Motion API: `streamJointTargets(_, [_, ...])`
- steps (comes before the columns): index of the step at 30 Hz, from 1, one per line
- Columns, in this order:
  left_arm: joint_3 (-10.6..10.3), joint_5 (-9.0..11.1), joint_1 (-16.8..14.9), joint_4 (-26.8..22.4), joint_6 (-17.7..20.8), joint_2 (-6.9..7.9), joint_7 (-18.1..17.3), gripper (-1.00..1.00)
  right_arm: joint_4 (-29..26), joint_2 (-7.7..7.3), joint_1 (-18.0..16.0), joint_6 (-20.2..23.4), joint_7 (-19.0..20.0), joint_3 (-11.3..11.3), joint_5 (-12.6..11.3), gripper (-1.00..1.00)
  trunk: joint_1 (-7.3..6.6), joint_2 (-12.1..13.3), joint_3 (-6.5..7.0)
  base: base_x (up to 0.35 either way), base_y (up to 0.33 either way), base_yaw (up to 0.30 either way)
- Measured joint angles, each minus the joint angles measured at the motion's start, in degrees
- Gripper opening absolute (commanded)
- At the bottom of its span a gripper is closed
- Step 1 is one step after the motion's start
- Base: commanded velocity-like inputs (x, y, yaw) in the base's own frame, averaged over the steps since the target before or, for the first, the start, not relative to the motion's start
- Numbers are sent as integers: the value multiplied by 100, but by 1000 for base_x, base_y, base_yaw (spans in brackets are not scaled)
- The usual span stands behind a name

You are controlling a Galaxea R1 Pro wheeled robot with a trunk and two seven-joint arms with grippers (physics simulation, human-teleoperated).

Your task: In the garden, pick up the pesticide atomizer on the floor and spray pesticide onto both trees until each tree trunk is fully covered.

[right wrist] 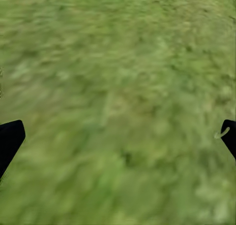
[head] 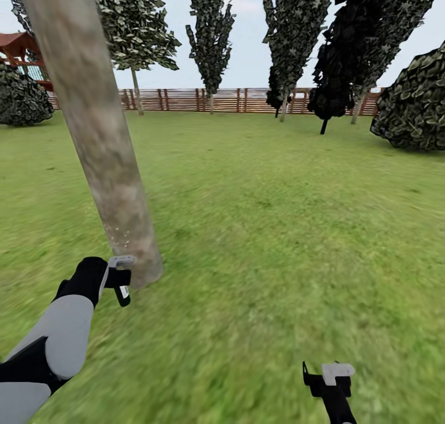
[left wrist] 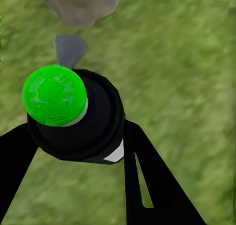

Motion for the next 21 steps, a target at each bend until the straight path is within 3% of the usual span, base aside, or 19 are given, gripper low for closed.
streamJointTargets(8, [-13, -6, 10, -7, 3, 58, -13, -100, 1, 0, 0, 0, 1, -3, 0, 100, 2, 0, 0, 112, -46, 276])
streamJointTargets(12, [-40, 38, -115, 5, 18, -216, -1, -100, 3, 0, 1, 0, 2, -3, -1, 100, 2, 0, 0, 2, -1, 273])
streamJointTargets(14, [-40, 25, -316, 2, 34, -261, -13, -100, 2, 0, 0, 0, 1, -2, -1, 100, 2, 0, 1, 0, 0, 185])
streamJointTargets(17, [-40, -21, -456, -3, 159, -185, -39, -100, 1, 0, 1, 0, 1, -4, 0, 100, 2, 0, 0, 0, 0, 46])
streamJointTargets(20, [-16, -80, -456, -8, 264, 190, -62, -100, 1, 0, 1, 0, 2, 2, 0, 100, 3, 0, 0, 0, 0, 6])
streamJointTargets(21, [-23, -25, -443, -6, 282, 220, -63, -100, 1, 0, 1, 0, 2, -1, 0, 100, 3, 0, 0, 0, 0, 2])
